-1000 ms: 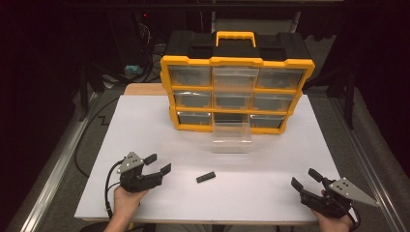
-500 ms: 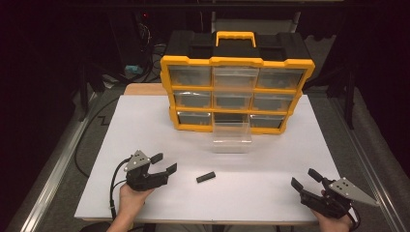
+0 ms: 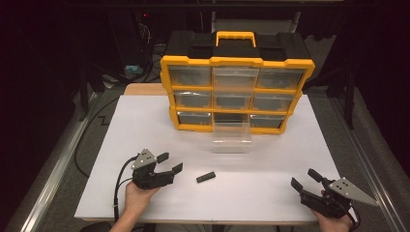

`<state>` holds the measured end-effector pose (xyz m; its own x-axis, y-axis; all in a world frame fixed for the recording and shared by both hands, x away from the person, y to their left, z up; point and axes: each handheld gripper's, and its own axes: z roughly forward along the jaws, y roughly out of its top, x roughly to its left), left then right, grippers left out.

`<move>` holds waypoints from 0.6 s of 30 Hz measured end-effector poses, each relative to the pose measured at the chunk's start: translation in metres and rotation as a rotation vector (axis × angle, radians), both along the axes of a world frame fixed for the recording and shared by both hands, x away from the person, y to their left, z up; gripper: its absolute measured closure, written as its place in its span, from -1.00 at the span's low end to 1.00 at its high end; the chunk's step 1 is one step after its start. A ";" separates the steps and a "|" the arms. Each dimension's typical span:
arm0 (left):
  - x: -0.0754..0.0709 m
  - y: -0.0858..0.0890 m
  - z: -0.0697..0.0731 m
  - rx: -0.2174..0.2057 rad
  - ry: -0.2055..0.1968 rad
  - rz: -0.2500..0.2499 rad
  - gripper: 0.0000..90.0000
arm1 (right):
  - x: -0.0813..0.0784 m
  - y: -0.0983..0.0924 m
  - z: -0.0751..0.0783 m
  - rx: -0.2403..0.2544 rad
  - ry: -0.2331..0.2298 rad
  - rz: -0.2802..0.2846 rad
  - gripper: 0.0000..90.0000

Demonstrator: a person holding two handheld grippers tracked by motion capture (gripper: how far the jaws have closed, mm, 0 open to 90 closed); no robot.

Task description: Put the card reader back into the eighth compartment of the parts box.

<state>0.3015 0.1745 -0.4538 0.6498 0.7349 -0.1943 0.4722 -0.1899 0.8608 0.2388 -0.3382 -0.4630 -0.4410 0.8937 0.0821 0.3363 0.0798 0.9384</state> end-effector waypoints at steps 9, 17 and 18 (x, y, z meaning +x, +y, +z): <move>0.004 -0.011 0.002 0.020 -0.004 -0.027 -0.31 | 0.000 0.000 0.000 0.003 0.000 0.002 -0.41; 0.006 -0.022 0.004 0.030 0.002 -0.058 -0.31 | 0.000 0.000 0.000 0.000 0.006 0.000 -0.41; 0.006 -0.024 0.004 0.029 0.002 -0.061 -0.31 | 0.000 0.000 0.000 0.000 0.006 0.000 -0.41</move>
<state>0.3076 0.1508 -0.4501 0.6934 0.6989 -0.1751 0.4608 -0.2434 0.8535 0.2390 -0.3380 -0.4631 -0.4404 0.8939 0.0842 0.3417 0.0801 0.9364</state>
